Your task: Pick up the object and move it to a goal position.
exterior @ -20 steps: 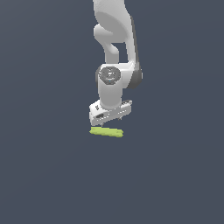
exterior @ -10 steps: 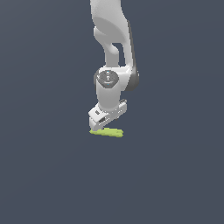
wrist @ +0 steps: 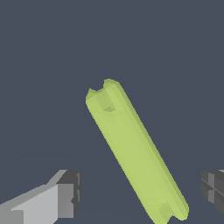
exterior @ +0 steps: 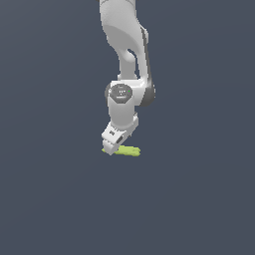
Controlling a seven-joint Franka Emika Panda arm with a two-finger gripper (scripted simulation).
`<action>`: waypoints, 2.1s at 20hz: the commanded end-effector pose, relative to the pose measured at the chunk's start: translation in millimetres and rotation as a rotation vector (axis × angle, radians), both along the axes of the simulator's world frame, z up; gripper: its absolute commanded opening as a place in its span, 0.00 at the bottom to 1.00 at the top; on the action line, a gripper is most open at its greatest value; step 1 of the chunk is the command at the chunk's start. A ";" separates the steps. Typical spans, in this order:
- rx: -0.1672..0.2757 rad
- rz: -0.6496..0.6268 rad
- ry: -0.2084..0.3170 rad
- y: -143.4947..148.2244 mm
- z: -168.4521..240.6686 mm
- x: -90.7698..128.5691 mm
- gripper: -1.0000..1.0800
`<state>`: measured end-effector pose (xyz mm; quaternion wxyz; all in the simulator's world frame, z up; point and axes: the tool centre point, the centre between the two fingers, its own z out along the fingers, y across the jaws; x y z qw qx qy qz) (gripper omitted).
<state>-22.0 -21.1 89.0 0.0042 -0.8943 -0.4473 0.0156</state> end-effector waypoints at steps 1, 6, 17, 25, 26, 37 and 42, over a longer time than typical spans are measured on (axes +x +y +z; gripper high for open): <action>0.002 0.070 -0.004 -1.7 -3.4 0.4 0.96; 0.006 0.207 -0.011 -4.9 -10.1 1.1 0.96; 0.013 0.443 -0.025 -9.7 -21.3 2.1 0.96; 0.014 0.510 -0.029 -10.9 -24.3 2.4 0.96; 0.014 0.512 -0.029 -10.9 -24.4 2.4 0.96; 0.014 0.511 -0.029 -10.8 -50.6 1.4 0.96; 0.014 0.512 -0.029 -10.9 -70.4 1.4 0.96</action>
